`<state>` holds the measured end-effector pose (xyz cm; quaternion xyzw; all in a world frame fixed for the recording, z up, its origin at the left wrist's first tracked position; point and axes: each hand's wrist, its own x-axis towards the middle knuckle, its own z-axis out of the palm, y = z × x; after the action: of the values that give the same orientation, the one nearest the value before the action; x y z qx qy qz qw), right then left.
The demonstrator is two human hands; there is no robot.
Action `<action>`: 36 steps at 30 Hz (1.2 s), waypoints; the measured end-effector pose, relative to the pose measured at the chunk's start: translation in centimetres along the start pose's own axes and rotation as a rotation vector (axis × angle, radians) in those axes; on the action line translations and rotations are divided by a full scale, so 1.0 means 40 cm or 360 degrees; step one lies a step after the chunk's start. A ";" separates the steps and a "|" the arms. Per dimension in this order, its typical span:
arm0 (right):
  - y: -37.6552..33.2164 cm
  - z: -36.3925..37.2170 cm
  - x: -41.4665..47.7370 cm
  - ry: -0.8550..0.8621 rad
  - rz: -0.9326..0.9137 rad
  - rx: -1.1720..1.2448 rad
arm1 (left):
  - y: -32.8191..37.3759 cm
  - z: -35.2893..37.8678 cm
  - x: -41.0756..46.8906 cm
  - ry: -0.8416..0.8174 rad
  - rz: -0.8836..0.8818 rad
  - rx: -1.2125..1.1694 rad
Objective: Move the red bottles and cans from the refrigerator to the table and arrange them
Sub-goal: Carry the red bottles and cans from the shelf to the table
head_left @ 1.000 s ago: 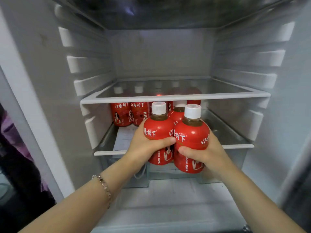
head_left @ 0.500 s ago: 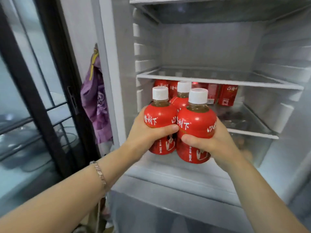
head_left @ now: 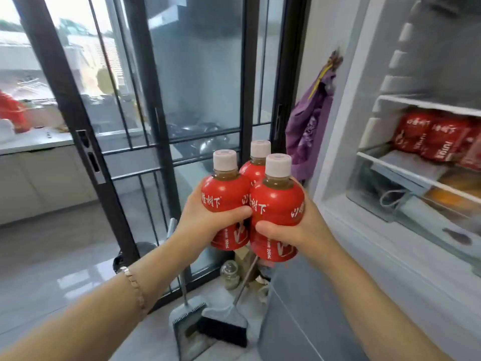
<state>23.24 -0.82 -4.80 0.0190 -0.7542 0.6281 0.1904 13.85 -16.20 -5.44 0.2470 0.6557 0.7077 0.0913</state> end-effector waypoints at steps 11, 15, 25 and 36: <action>-0.107 0.659 -0.099 -0.0986 -0.0101 0.0130 | 0.096 -0.547 -0.538 0.0983 0.0039 0.0287; -0.159 0.914 -0.230 -0.1328 -0.0128 0.0264 | 0.142 -0.698 -0.806 0.1229 0.0098 0.0386; -0.348 1.587 -0.736 -0.2193 -0.0159 0.0665 | 0.291 -1.032 -1.586 0.2043 0.0015 0.0616; -0.459 2.144 -1.065 -0.2783 -0.0226 0.0776 | 0.325 -1.308 -2.060 0.2728 -0.0056 0.0671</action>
<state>45.03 -95.52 -12.65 0.5747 -0.4732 0.5186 -0.4206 62.81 -101.34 -12.70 -0.3673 0.6191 0.5122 -0.4684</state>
